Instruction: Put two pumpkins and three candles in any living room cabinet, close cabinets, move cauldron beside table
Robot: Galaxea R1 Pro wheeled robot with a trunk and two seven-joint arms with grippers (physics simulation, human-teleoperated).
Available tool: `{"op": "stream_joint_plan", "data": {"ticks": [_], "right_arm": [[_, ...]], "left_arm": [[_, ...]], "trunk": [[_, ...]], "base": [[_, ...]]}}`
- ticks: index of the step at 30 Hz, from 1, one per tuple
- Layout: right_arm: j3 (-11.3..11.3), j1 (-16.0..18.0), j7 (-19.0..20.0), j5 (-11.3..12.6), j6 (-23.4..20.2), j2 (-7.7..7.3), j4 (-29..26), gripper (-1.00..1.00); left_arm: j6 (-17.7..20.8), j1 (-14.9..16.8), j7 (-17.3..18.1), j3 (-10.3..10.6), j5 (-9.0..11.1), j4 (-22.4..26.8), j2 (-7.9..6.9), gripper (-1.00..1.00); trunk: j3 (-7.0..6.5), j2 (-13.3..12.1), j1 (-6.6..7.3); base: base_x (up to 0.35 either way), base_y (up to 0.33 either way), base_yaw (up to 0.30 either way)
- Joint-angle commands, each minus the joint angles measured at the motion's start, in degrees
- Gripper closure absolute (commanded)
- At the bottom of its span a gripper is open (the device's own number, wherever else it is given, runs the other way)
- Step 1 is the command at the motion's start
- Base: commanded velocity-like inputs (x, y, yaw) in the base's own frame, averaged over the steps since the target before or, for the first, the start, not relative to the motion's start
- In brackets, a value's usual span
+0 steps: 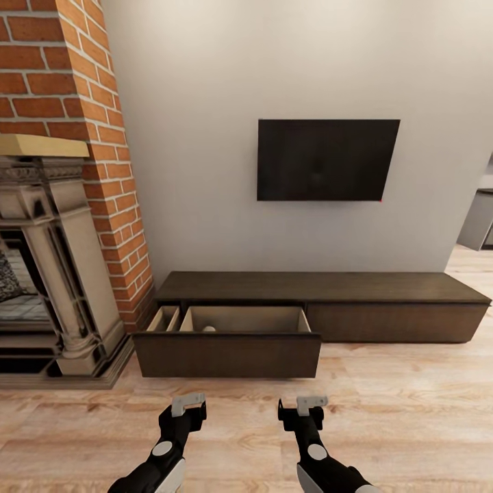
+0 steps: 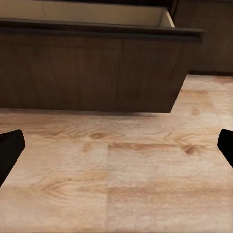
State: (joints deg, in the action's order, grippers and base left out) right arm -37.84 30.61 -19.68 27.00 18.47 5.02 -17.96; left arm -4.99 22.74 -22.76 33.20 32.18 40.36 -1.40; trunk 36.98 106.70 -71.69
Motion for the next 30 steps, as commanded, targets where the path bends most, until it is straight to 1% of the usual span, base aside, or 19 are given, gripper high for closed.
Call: {"op": "stream_joint_plan", "data": {"ticks": [1, 5, 8, 10, 14, 30], "right_arm": [[-0.49, 0.07, -0.32, 0.50, 0.22, -0.01, 0.03, -1.00], [-0.16, 0.07, -0.39, 0.66, 0.11, -0.01, 0.10, -1.00], [1.39, 0.07, -0.41, 1.29, 0.04, 0.00, 0.11, -1.00], [3.35, 0.07, -0.33, 2.44, -0.04, -0.01, 0.12, -1.00], [4.60, 0.07, -0.28, 3.16, -0.13, -0.01, 0.12, -1.00], [4.96, 0.07, -0.27, 3.25, -0.12, -0.01, 0.12, -1.00]], "left_arm": [[-0.37, 0.12, -0.44, 0.43, 0.60, 0.09, -0.12, -1.00], [-0.38, 0.37, -0.46, 0.38, 0.60, 0.32, -0.08, -1.00], [-0.38, 0.88, -0.45, 0.38, 0.60, 0.35, -0.06, -1.00], [-0.43, 1.15, -0.45, 0.42, 0.58, 0.35, -0.03, -1.00], [-0.42, 1.31, -0.44, 0.66, 0.56, 0.29, -0.01, -1.00], [-0.37, 1.34, -0.44, 0.86, 0.52, 0.09, -0.08, -1.00]], "trunk": [[0.24, 0.45, -0.22], [0.96, 2.05, -1.10], [1.50, 3.25, -1.76], [1.86, 4.06, -2.20], [2.58, 5.66, -3.08], [5.45, 12.08, -6.59]], "base": [[0.000, 0.000, 0.000], [0.000, 0.000, 0.000], [0.000, 0.000, 0.000], [0.000, 0.000, 0.000], [0.000, 0.000, 0.000], [0.000, 0.000, 0.000]]}}
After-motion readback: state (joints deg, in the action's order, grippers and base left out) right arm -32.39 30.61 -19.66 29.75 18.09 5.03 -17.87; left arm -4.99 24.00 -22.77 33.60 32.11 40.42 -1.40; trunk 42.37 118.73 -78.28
